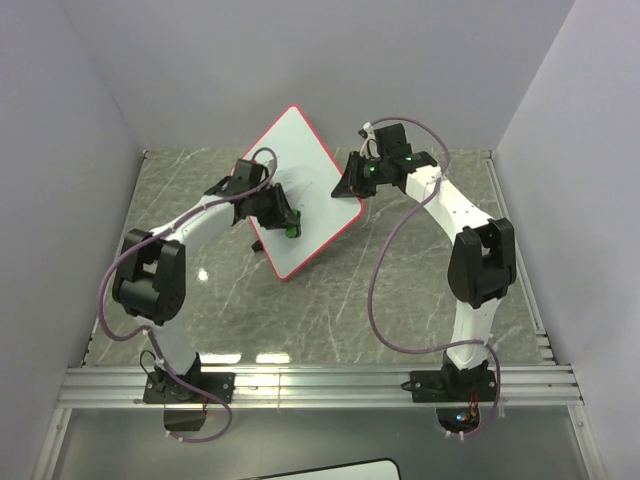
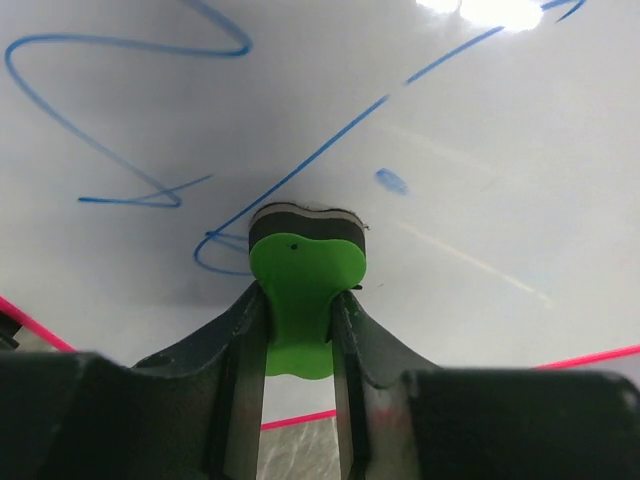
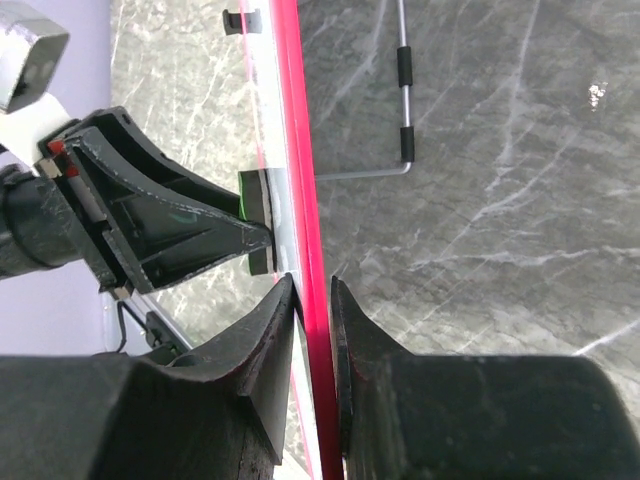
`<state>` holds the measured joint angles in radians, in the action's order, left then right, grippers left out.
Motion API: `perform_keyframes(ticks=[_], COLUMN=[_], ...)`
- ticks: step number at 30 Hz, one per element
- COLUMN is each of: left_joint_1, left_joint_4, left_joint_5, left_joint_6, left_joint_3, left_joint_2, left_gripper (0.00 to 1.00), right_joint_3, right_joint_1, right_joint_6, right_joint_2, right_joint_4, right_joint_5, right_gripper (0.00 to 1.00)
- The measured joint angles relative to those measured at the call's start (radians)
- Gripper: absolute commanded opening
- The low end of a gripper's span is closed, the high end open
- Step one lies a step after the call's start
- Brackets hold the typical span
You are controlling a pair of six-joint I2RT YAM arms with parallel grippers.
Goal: Erase the whiteboard
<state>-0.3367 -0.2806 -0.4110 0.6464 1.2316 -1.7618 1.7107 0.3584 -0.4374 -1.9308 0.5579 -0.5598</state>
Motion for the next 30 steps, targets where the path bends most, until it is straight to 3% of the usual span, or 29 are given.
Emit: perform_keyframes(ticks=[4, 7, 12, 15, 23, 30], left_joint_1=[-0.069, -0.116, -0.148, -0.138, -0.006, 0.063], left_joint_4=[-0.173, -0.2, -0.207, -0.151, 0.058, 0.142], left_joint_5=[0.077, 0.095, 0.095, 0.072, 0.032, 0.012], left_joint_6=[-0.013, -0.013, -0.01, 0.006, 0.052, 0.058], left_joint_3=[0.219, 0.367, 0.459, 0.406, 0.042, -0.076], left_joint_2=[-0.077, -0.125, -0.165, -0.153, -0.042, -0.024], left_gripper=[0.0, 0.0, 0.0, 0.0, 0.0, 0.0], right_joint_3=[-0.023, -0.032, -0.051, -0.066, -0.095, -0.096], right_joint_1=[-0.007, -0.006, -0.005, -0.005, -0.005, -0.003], right_joint_6=[-0.003, -0.007, -0.009, -0.01, -0.016, -0.018], right_joint_2=[0.026, 0.037, 0.049, 0.055, 0.074, 0.079], right_joint_4=[0.0, 0.003, 0.0, -0.006, -0.017, -0.016], right_joint_5=[0.016, 0.018, 0.023, 0.027, 0.028, 0.027], right_gripper=[0.0, 0.0, 0.0, 0.0, 0.0, 0.0])
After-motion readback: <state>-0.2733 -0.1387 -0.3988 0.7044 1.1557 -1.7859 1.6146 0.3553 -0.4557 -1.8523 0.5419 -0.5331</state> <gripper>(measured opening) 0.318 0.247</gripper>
